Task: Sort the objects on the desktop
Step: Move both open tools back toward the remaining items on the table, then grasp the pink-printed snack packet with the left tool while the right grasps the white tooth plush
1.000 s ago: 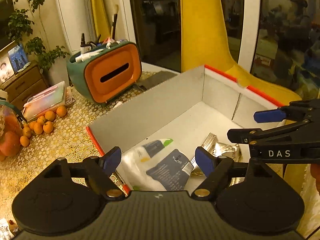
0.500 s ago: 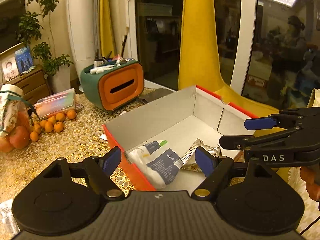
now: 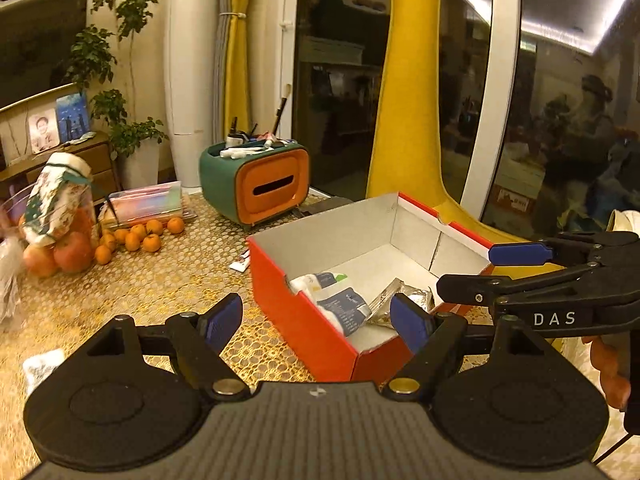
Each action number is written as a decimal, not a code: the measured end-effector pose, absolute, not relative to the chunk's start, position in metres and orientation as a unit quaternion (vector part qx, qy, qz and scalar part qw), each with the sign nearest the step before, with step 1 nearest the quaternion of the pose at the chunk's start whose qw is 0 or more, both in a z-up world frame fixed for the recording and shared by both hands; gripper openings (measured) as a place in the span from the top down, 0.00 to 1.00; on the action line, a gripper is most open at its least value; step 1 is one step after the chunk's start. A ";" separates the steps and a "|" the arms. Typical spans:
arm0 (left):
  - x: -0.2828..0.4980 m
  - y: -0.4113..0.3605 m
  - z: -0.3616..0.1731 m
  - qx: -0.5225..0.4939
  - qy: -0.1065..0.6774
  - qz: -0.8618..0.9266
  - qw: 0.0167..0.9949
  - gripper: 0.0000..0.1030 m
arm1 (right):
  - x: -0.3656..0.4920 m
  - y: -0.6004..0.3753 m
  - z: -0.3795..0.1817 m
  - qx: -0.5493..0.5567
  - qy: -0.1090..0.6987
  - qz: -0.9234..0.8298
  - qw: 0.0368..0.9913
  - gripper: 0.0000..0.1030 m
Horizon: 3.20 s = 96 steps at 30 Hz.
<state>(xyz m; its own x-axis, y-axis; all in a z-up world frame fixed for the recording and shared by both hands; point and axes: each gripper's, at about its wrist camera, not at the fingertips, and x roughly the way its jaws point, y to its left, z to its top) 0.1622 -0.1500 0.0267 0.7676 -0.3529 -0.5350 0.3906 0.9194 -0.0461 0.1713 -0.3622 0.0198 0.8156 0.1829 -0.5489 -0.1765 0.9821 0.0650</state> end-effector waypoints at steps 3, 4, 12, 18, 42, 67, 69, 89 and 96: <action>0.151 -0.137 0.026 0.030 0.274 -0.192 0.942 0.22 | 0.163 -0.352 0.020 0.002 0.284 0.097 0.954 0.23; 0.147 -0.132 0.026 0.030 0.272 -0.187 0.943 0.22 | 0.160 -0.349 0.019 0.001 0.284 0.097 0.954 0.23; 0.118 -0.091 0.019 0.026 0.263 -0.158 0.951 0.10 | 0.138 -0.313 0.012 -0.013 0.279 0.115 0.953 0.12; 0.104 -0.053 0.008 0.010 0.264 -0.123 0.957 0.03 | 0.117 -0.275 0.000 -0.038 0.277 0.143 0.949 0.11; 0.117 0.044 -0.047 -0.006 0.293 -0.022 0.956 0.00 | 0.109 -0.152 -0.055 -0.056 0.305 0.201 0.929 0.07; 0.177 0.064 -0.106 -0.009 0.361 -0.007 0.933 0.00 | 0.139 -0.069 -0.109 -0.089 0.340 0.254 0.901 0.18; 0.179 0.064 -0.109 -0.002 0.360 -0.002 0.933 0.00 | 0.141 -0.067 -0.112 -0.087 0.342 0.254 0.901 0.21; 0.179 0.064 -0.110 -0.019 0.357 -0.019 0.934 0.19 | 0.154 -0.072 -0.114 -0.050 0.355 0.288 0.888 0.50; 0.176 0.065 -0.107 -0.033 0.363 -0.019 0.931 0.32 | 0.147 -0.095 -0.106 -0.051 0.351 0.276 0.893 0.50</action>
<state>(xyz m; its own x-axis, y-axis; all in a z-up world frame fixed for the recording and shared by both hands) 0.1757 0.0654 -0.1070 0.7351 -0.0593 -0.6753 0.0114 0.9971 -0.0752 0.1469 -0.0946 -0.1065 0.6011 0.4578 -0.6550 -0.5289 0.8424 0.1034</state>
